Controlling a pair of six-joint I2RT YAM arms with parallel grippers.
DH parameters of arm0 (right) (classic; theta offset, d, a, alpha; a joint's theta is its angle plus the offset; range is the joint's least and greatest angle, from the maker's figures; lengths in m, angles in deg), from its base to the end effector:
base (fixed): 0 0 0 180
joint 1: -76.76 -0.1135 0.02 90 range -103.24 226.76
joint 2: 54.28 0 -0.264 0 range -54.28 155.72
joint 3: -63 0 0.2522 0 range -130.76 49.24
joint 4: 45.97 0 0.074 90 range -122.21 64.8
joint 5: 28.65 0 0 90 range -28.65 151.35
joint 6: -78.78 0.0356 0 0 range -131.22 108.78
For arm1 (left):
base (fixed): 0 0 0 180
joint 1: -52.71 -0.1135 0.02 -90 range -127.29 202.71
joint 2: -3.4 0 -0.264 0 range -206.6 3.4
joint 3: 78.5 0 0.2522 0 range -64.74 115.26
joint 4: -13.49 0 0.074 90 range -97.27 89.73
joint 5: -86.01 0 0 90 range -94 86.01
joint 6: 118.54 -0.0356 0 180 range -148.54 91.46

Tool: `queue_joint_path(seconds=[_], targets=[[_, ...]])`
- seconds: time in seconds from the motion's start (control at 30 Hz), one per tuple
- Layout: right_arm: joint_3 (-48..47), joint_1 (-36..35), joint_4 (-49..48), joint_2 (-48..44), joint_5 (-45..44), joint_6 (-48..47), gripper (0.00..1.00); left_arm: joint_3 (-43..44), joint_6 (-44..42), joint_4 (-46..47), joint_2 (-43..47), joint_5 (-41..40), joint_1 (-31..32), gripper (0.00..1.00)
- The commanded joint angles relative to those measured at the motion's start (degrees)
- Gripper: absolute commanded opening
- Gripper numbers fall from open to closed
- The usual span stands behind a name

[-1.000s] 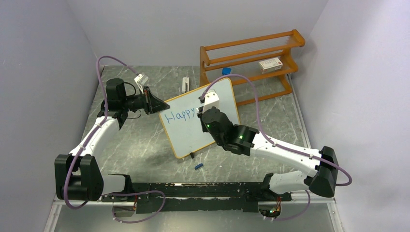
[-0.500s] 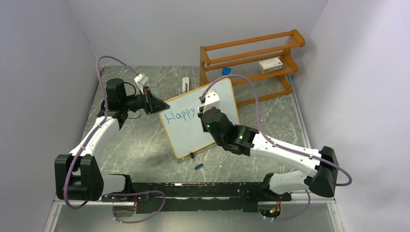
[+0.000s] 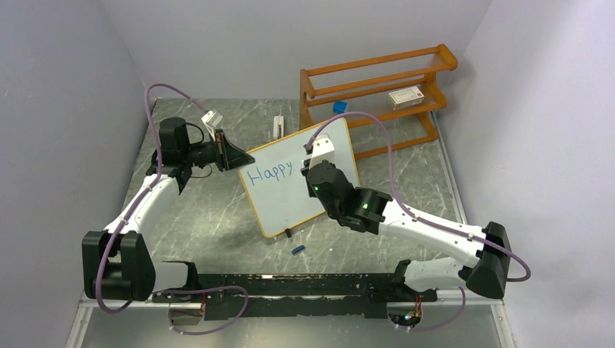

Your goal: Write a sentence on the whiteboard

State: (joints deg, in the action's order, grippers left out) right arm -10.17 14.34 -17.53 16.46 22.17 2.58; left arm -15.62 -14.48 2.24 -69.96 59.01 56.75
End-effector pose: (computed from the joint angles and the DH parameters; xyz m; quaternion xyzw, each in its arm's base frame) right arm 0.1478 0.2344 0.3289 -0.1670 0.8013 0.0843 0.5683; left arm 0.2732 -0.0511 0.2872 0.2304 0.7287 -0.5024 0.4045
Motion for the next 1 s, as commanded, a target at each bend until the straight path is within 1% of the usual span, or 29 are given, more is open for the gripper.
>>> queue_joint_path(seconds=[0.0,0.97], targets=[[0.95,1.08,0.18,-2.07,-1.01,0.07,0.00,0.36,-2.92,-2.41,-1.34,-0.55,1.24,0.05],[2.15,2.76,-2.44,-2.36,1.45,-0.52,0.00,0.45,-3.31,-3.96,-1.27,-0.63,1.42,0.05]])
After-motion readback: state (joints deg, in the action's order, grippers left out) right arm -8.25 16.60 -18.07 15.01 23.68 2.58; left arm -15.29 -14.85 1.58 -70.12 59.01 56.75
